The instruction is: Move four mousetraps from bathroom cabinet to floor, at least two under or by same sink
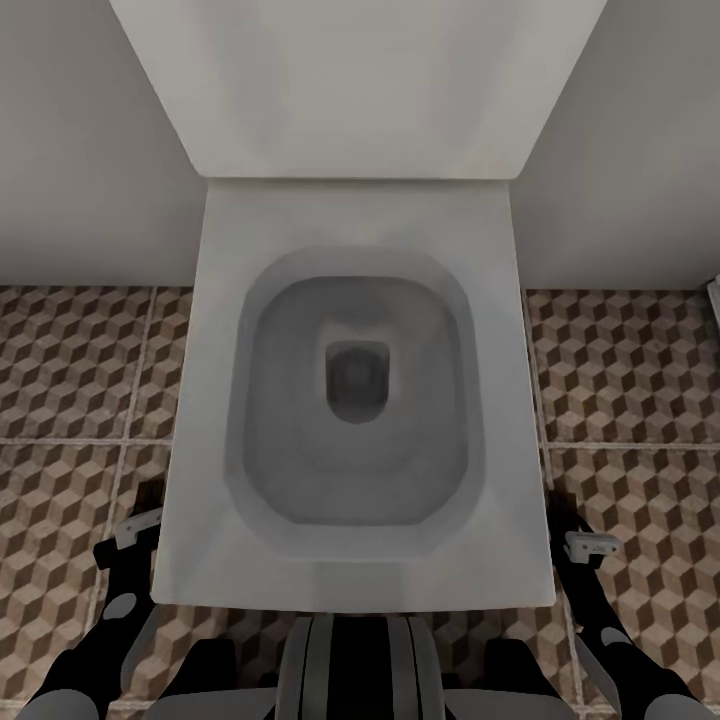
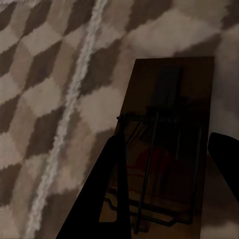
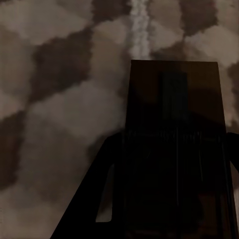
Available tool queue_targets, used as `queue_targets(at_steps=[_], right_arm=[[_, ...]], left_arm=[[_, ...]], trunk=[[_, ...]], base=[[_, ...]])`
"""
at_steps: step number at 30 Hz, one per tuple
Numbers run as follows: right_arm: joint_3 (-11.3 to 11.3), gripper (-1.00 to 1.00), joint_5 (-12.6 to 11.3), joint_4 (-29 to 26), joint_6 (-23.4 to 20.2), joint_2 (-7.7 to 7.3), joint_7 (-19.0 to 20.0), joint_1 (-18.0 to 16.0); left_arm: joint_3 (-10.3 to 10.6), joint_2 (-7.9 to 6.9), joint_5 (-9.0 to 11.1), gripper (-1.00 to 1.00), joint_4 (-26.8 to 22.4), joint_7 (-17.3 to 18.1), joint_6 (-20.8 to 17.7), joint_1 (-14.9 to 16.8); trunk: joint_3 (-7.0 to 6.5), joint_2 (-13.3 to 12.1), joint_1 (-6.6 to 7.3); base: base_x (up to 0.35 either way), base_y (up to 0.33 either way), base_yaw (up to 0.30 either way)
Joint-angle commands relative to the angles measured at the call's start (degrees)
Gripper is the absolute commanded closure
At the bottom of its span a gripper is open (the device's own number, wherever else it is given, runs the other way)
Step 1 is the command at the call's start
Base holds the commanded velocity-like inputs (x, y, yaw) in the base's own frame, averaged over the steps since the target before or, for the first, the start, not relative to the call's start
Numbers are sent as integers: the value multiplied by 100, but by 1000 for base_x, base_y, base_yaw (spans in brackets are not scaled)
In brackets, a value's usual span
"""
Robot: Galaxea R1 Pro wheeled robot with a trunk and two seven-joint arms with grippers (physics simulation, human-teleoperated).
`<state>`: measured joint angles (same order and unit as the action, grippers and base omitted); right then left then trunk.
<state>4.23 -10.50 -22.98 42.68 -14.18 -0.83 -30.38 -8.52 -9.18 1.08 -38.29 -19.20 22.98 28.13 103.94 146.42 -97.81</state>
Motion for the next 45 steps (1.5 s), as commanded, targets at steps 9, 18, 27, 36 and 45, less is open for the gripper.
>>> queue_targets(at_steps=[9, 18, 27, 36, 45], right_arm=[[43, 100, -66, 4, 21, -6, 12, -3], [43, 100, -66, 4, 21, -6, 12, -3], [43, 100, -66, 4, 21, -6, 12, -3], [43, 100, -66, 4, 21, -6, 12, -3], [43, 100, -66, 4, 13, -6, 12, -3]], left_arm=[[5, -19, 62, 100, 2, 15, -65, 0], [6, -24, 95, 100, -7, 75, 106, 0], [17, -21, 96, 100, 4, 89, 701, -6], [17, -15, 97, 100, 11, 151, 724, -7], [11, -16, 87, 100, 31, 161, 722, -9]], trunk=[[3, 1, 0], [3, 1, 0], [3, 1, 0], [3, 1, 0], [3, 1, 0]], base=[[0, 0, 0], [0, 0, 0], [0, 0, 0], [0, 0, 0], [0, 0, 0]])
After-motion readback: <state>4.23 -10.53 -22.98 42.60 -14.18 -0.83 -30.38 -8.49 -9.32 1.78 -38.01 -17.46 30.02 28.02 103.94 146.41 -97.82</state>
